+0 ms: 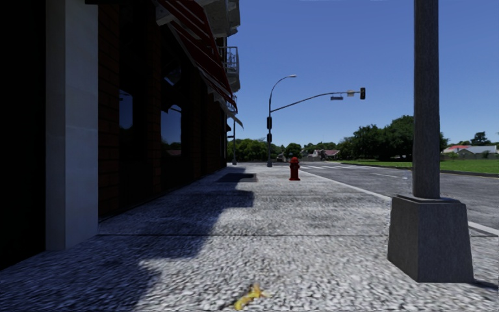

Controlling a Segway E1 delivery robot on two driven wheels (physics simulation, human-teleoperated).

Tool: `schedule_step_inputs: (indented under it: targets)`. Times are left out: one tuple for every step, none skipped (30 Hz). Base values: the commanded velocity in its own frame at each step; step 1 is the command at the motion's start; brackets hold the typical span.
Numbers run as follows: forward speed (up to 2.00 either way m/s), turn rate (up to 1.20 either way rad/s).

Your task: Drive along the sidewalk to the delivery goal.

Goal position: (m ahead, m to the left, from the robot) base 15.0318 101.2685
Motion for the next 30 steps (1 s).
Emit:
schedule_step_inputs:
  targets:
    - [2.0, 0.0]
    - [2.0, 0.0]
    - [2.0, 0.0]
    - [2.0, 0.0]
    - [2.0, 0.0]
    - [2.0, 0.0]
    - [2.0, 0.0]
    - [2.0, 0.0]
    - [2.0, 0.0]
    - [2.0, 0.0]
    - [2.0, 0.0]
    - [2.0, 0.0]
    - [2.0, 0.0]
    - [2.0, 0.0]
    - [2.0, 0.0]
    - [2.0, 0.0]
    - [2.0, 0.0]
    - [2.0, 0.0]
    - [2.0, 0.0]
    - [2.0, 0.0]
    - [2.0, 0.0]
    - [2.0, 0.0]
    - [2.0, 0.0]
    - [2.0, 0.0]
    - [2.0, 0.0]
    - [2.0, 0.0]
    - [2.0, 0.0]
    - [2.0, 0.0]
    - [2.0, 0.0]
    - [2.0, 0.0]
